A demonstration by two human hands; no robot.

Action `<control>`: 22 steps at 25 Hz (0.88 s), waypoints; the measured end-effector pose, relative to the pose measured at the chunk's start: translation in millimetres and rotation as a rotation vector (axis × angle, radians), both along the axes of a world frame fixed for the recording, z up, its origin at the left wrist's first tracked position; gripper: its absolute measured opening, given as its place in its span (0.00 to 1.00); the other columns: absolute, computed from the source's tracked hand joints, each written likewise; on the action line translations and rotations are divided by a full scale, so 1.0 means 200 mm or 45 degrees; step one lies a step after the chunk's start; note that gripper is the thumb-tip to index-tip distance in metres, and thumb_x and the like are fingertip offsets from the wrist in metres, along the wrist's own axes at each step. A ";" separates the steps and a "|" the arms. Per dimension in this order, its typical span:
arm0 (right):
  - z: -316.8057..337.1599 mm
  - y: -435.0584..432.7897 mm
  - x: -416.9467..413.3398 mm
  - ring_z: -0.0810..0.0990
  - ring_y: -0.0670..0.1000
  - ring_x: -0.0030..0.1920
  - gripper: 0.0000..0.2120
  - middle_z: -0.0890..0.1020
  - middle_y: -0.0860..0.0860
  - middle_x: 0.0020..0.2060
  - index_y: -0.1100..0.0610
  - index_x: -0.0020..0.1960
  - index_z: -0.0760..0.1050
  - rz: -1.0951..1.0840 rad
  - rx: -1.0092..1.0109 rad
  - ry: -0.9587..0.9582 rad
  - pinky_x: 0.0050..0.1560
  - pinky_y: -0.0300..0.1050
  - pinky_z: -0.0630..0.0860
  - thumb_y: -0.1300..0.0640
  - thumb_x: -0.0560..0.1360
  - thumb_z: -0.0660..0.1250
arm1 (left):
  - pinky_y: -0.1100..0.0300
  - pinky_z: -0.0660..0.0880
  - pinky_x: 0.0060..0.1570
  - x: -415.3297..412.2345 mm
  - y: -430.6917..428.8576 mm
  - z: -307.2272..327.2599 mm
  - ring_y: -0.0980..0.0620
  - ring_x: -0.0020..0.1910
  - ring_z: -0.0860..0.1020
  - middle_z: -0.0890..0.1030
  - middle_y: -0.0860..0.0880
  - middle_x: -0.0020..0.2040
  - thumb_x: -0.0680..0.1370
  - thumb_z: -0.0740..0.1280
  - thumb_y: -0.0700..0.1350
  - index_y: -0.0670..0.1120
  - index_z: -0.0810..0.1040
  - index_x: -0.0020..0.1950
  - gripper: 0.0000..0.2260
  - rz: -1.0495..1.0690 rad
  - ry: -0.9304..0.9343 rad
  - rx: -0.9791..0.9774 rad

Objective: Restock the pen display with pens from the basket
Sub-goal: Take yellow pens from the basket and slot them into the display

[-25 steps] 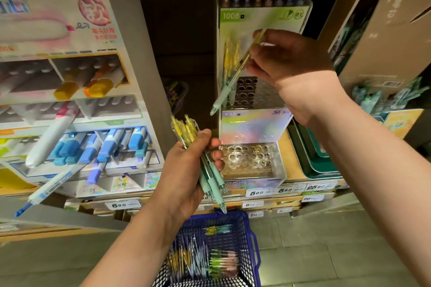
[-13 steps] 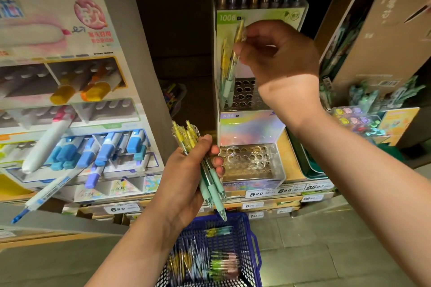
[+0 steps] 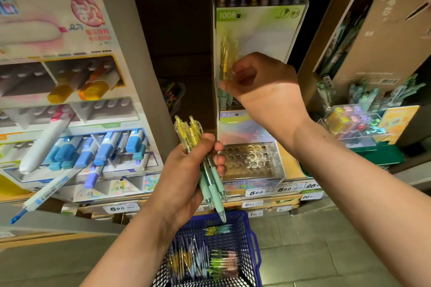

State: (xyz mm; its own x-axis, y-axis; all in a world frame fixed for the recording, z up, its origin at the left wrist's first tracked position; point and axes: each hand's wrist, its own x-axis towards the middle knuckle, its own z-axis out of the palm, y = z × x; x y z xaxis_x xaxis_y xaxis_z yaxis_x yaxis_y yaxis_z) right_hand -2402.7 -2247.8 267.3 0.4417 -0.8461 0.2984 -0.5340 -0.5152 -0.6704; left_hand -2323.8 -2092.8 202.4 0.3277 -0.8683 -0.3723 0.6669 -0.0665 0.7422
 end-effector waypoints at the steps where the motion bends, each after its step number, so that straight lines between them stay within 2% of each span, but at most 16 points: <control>1: -0.01 0.03 -0.02 0.80 0.40 0.37 0.12 0.81 0.42 0.37 0.49 0.48 0.79 -0.022 -0.021 0.074 0.38 0.29 0.74 0.41 0.73 0.72 | 0.60 0.76 0.33 0.00 0.00 0.01 0.52 0.34 0.76 0.81 0.45 0.43 0.81 0.68 0.42 0.43 0.74 0.54 0.05 -0.002 -0.021 -0.007; 3: -0.02 0.12 -0.08 0.78 0.39 0.31 0.12 0.79 0.41 0.31 0.48 0.43 0.78 0.083 0.015 0.156 0.31 0.26 0.71 0.40 0.76 0.69 | 0.60 0.75 0.32 -0.01 0.00 0.01 0.52 0.34 0.77 0.83 0.44 0.45 0.81 0.68 0.42 0.43 0.76 0.56 0.06 -0.008 -0.084 -0.024; 4: -0.03 0.16 -0.10 0.79 0.37 0.30 0.12 0.79 0.41 0.30 0.48 0.41 0.78 0.190 0.126 0.171 0.29 0.25 0.70 0.41 0.77 0.68 | 0.60 0.74 0.31 -0.02 0.00 0.02 0.52 0.34 0.77 0.83 0.43 0.45 0.81 0.68 0.42 0.42 0.77 0.55 0.05 -0.026 -0.124 -0.039; 6: -0.04 0.20 -0.13 0.81 0.34 0.33 0.12 0.83 0.41 0.32 0.47 0.41 0.82 0.388 0.412 0.227 0.32 0.27 0.74 0.42 0.77 0.68 | 0.61 0.74 0.30 -0.03 0.00 0.02 0.52 0.33 0.77 0.83 0.45 0.42 0.82 0.67 0.41 0.44 0.82 0.51 0.05 -0.082 -0.190 -0.071; 7: -0.04 0.20 -0.13 0.82 0.36 0.34 0.11 0.84 0.41 0.34 0.47 0.42 0.83 0.442 0.522 0.241 0.36 0.32 0.78 0.42 0.77 0.69 | 0.61 0.75 0.31 -0.04 0.00 0.03 0.52 0.33 0.77 0.82 0.46 0.40 0.82 0.66 0.41 0.45 0.84 0.48 0.07 -0.105 -0.203 -0.081; 9: -0.04 0.19 -0.14 0.80 0.41 0.32 0.09 0.84 0.45 0.34 0.47 0.43 0.84 0.467 0.733 0.148 0.40 0.39 0.82 0.44 0.77 0.70 | 0.61 0.78 0.33 -0.05 0.00 0.03 0.52 0.34 0.79 0.83 0.45 0.41 0.82 0.66 0.42 0.45 0.85 0.49 0.08 -0.132 -0.203 -0.088; 11: -0.05 0.18 -0.15 0.78 0.43 0.32 0.08 0.83 0.47 0.32 0.49 0.45 0.84 0.407 0.889 -0.042 0.39 0.38 0.80 0.46 0.77 0.71 | 0.59 0.80 0.37 -0.05 0.00 0.03 0.51 0.36 0.80 0.84 0.44 0.44 0.82 0.67 0.44 0.39 0.82 0.56 0.10 -0.144 -0.168 -0.101; 14: -0.04 0.14 -0.15 0.80 0.44 0.36 0.07 0.83 0.48 0.33 0.53 0.45 0.84 0.223 0.863 -0.309 0.40 0.40 0.80 0.51 0.78 0.70 | 0.59 0.79 0.34 -0.06 -0.01 0.03 0.52 0.35 0.80 0.84 0.44 0.45 0.81 0.67 0.48 0.33 0.75 0.64 0.20 -0.108 -0.132 -0.083; 17: 0.02 0.03 -0.16 0.83 0.48 0.34 0.09 0.84 0.49 0.31 0.54 0.41 0.82 0.117 0.845 -0.672 0.37 0.38 0.81 0.61 0.79 0.69 | 0.63 0.71 0.26 -0.07 -0.03 0.02 0.55 0.27 0.72 0.81 0.47 0.41 0.81 0.68 0.48 0.37 0.75 0.58 0.15 -0.059 -0.159 -0.031; 20: 0.11 -0.10 -0.20 0.85 0.45 0.35 0.06 0.85 0.48 0.33 0.56 0.45 0.80 0.095 0.658 -0.755 0.41 0.36 0.81 0.63 0.79 0.68 | 0.66 0.66 0.23 -0.06 -0.04 0.03 0.57 0.25 0.64 0.71 0.49 0.36 0.80 0.69 0.50 0.44 0.73 0.48 0.11 -0.079 -0.089 -0.047; 22: 0.14 -0.16 -0.20 0.86 0.45 0.39 0.06 0.85 0.49 0.38 0.53 0.47 0.80 0.040 0.400 -0.658 0.45 0.39 0.82 0.62 0.79 0.68 | 0.66 0.66 0.22 -0.05 -0.05 0.03 0.57 0.25 0.64 0.69 0.50 0.35 0.79 0.70 0.51 0.45 0.74 0.48 0.11 -0.077 0.024 -0.036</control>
State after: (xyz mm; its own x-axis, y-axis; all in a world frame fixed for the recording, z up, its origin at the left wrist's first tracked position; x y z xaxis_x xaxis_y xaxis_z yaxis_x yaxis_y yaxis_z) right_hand -2441.9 -2279.8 294.6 0.3326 -0.9174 0.2186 -0.0866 -0.2606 -0.9616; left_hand -2334.2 -2102.3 207.9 0.2672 -0.8967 -0.3530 0.6762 -0.0865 0.7316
